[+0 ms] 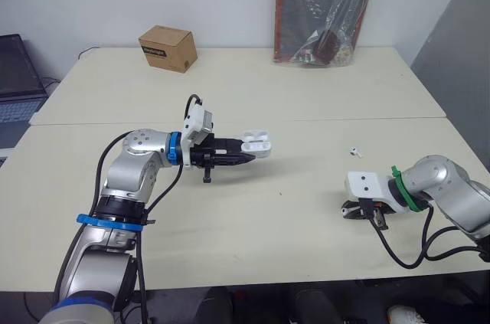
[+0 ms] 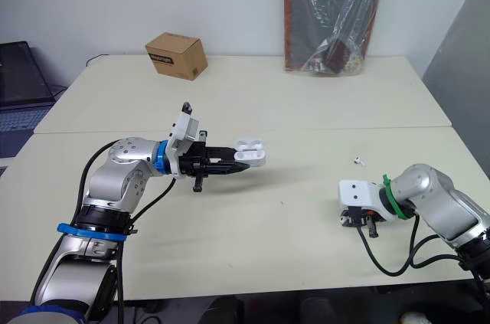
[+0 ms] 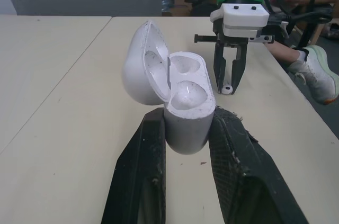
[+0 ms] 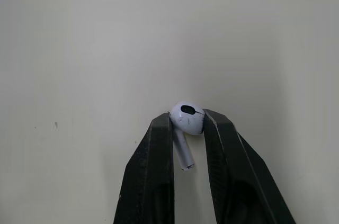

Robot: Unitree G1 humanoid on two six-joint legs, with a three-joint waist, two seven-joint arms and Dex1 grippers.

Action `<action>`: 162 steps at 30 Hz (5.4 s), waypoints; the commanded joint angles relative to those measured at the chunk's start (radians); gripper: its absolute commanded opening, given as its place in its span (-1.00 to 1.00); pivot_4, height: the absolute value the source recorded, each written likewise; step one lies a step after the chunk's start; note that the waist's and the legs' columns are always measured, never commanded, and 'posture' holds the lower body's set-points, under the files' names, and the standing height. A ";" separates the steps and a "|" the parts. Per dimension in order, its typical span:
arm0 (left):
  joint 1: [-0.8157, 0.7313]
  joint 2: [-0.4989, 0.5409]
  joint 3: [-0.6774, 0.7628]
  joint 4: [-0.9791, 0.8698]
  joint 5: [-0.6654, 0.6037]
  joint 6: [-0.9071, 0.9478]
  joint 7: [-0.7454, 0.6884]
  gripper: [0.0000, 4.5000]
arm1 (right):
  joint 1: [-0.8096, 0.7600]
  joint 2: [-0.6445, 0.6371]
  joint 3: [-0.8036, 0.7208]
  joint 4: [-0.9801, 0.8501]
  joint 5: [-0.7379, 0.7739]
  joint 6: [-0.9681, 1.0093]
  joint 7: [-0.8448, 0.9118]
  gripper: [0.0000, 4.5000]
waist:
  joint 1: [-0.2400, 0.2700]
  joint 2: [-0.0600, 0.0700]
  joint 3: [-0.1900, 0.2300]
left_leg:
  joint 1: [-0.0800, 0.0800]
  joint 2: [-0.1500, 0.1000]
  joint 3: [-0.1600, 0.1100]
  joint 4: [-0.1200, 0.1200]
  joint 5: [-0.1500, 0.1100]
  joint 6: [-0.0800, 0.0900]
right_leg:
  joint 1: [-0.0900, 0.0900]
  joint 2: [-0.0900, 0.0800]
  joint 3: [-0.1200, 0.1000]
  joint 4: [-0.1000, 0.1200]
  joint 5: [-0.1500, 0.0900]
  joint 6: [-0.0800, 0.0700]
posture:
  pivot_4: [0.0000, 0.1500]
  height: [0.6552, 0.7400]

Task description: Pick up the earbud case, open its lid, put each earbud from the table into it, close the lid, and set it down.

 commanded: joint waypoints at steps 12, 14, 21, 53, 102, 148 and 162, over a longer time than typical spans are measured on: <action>0.003 0.006 0.024 -0.046 -0.018 0.005 0.009 -0.66 | -0.006 0.035 0.015 0.099 -0.161 -0.047 0.068 -0.06 | 0.000 0.000 0.000 | 0.007 0.000 0.000 0.000 0.000 0.000 | 0.008 0.000 0.000 -0.003 0.001 0.001 | 1.00 1.00; 0.003 0.005 0.024 -0.046 -0.018 0.005 0.010 -0.66 | -0.008 0.023 0.018 0.049 -0.164 0.022 0.098 0.26 | 0.002 0.000 0.000 | 0.006 0.000 -0.001 0.000 0.000 0.000 | 0.008 0.000 0.000 -0.003 0.001 0.001 | 1.00 1.00; 0.002 0.000 0.022 -0.046 -0.019 0.004 0.013 -0.66 | -0.097 0.038 0.075 -0.113 -0.227 0.331 0.153 0.39 | 0.002 0.000 0.000 | 0.006 0.000 -0.001 0.000 0.000 0.000 | 0.007 0.000 -0.001 -0.003 0.000 0.001 | 1.00 1.00; 0.010 -0.013 0.015 -0.045 -0.017 -0.006 0.019 -0.66 | -0.444 0.162 0.298 -0.161 0.124 1.226 -0.191 0.16 | -0.002 0.000 0.000 | 0.002 0.000 -0.002 -0.001 0.000 0.000 | 0.003 0.000 -0.001 -0.002 0.000 0.000 | 1.00 1.00; 0.014 -0.020 0.015 -0.047 -0.018 -0.005 0.023 -0.66 | -0.473 0.116 0.308 -0.197 0.541 1.226 -0.553 -0.22 | -0.003 0.000 0.000 | -0.005 0.000 -0.002 -0.002 0.000 0.000 | -0.004 0.000 -0.001 -0.002 0.000 0.000 | 1.00 1.00; 0.037 -0.029 0.040 -0.019 -0.026 0.008 0.080 -0.66 | -0.057 0.574 -0.631 -0.494 0.728 1.226 -0.821 -0.83 | -0.002 0.001 0.000 | -0.007 0.000 -0.002 -0.001 0.000 0.000 | -0.006 0.000 -0.002 -0.001 0.000 0.000 | 1.00 1.00; -0.014 -0.109 0.040 0.089 0.012 -0.078 0.136 -0.66 | -0.249 1.067 -0.817 -0.555 0.644 1.191 -1.146 -0.83 | -0.004 0.002 0.001 | -0.005 0.001 -0.002 -0.002 0.000 0.000 | -0.006 0.002 -0.001 0.002 0.003 -0.005 | 1.00 1.00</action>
